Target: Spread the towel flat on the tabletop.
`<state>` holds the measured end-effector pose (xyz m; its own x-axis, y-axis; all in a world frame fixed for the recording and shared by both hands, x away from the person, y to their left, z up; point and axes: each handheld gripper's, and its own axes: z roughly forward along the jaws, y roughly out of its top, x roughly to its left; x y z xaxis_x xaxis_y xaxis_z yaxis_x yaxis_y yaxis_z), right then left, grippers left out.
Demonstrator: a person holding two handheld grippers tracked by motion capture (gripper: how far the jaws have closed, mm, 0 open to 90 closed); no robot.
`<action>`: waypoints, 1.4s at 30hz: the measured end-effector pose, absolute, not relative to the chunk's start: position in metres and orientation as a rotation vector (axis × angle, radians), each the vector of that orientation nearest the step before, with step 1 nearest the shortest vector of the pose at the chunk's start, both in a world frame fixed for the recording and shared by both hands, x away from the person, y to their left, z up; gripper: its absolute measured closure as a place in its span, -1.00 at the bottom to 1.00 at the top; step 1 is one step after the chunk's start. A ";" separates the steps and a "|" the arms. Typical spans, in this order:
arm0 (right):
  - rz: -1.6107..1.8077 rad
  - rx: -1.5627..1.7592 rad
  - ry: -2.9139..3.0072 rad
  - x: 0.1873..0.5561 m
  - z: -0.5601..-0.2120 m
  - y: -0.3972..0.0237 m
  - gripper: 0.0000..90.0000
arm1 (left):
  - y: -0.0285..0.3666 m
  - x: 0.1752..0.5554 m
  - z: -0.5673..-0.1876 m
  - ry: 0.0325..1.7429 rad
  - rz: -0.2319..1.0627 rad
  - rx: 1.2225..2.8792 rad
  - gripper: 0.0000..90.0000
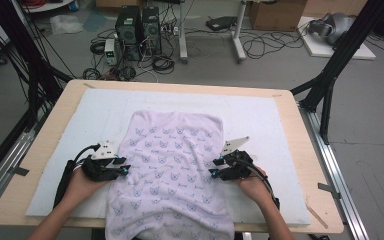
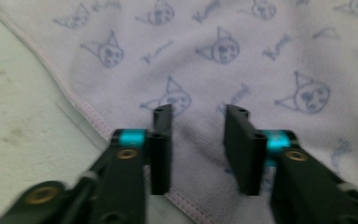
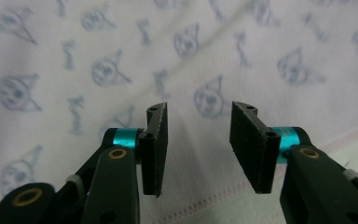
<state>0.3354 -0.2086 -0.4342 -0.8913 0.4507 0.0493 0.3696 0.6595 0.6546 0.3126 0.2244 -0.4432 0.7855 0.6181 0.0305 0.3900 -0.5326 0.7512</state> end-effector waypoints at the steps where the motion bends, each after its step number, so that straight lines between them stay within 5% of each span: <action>1: 1.052 0.689 2.748 0.336 -0.437 -0.209 0.44 | 0.224 0.314 -0.443 0.742 0.378 2.200 0.63; 4: 1.052 0.684 2.746 0.341 -0.436 -0.209 0.93 | 0.217 0.318 -0.440 0.731 0.415 2.232 0.94; 13: 1.030 0.875 2.531 0.371 -0.428 -0.225 0.97 | 0.203 0.357 -0.431 0.837 0.613 2.136 0.96; 18: 1.056 0.886 2.510 0.378 -0.429 -0.226 0.69 | 0.206 0.370 -0.427 0.881 0.598 2.113 0.69; 24: 1.139 0.814 2.520 0.351 -0.415 -0.232 0.35 | 0.227 0.340 -0.415 0.821 0.561 2.098 0.38; 37: 1.267 0.549 2.693 0.272 -0.434 -0.216 0.13 | 0.218 0.249 -0.430 0.581 0.341 2.179 0.12; 39: 1.245 0.520 2.740 0.267 -0.440 -0.212 0.22 | 0.215 0.244 -0.438 0.536 0.291 2.225 0.23; 42: 1.244 0.482 2.757 0.259 -0.447 -0.209 0.70 | 0.215 0.237 -0.445 0.488 0.249 2.227 0.81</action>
